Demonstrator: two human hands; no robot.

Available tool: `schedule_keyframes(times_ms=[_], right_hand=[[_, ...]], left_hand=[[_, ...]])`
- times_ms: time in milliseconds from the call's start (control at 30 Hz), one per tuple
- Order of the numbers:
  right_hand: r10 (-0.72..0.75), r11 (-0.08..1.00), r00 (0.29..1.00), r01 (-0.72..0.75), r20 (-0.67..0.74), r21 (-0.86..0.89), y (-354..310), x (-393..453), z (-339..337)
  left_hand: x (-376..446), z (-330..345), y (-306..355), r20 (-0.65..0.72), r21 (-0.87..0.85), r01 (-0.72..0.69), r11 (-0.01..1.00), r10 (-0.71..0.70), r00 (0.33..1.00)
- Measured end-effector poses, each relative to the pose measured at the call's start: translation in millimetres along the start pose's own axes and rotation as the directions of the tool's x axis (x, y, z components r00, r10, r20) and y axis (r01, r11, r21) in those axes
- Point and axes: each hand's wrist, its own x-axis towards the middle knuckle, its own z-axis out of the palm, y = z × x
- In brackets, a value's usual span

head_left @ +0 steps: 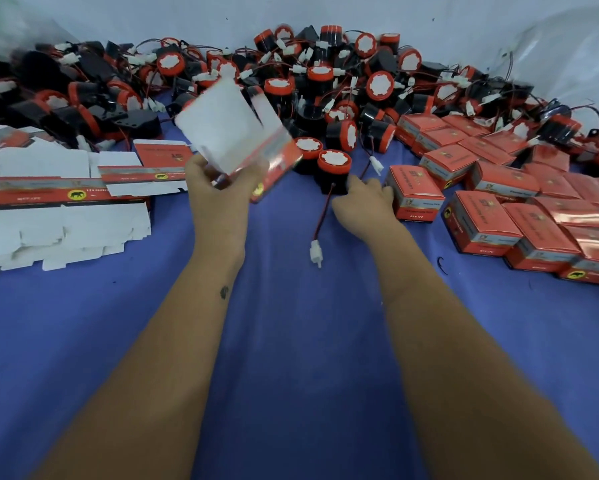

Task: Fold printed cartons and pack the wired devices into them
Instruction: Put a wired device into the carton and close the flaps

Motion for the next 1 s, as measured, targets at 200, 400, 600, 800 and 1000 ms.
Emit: schedule_keyframes(times_ms=[200, 400, 600, 800, 1000], right_hand=[[-0.218, 0.949, 0.954, 0.256, -0.204, 0.184, 9, -17, 7], [-0.220, 0.939, 0.972, 0.235, -0.085, 0.249, 16, -45, 5], [-0.088, 0.980, 0.974, 0.047, 0.208, 0.194, 12, -51, -21], [0.005, 0.886, 0.976, 0.097, -0.218, 0.454, 12, -44, -12], [0.069, 0.941, 0.962, 0.026, -0.264, 0.338, -4, -16, 0]], left_hand=[[-24, 16, 10, 0.524, -0.345, 0.543, 0.766, -0.323, 0.788], [-18, 19, 5, 0.404, -0.249, 0.442, 0.862, -0.322, 0.856], [-14, 13, -8, 0.065, 0.250, 0.078, 0.965, -0.097, 0.993], [-7, 4, -17, 0.095, 0.404, -0.070, 0.912, 0.035, 0.995], [-4, -2, -18, 0.163, 0.489, -0.109, 0.865, 0.033, 0.986]])
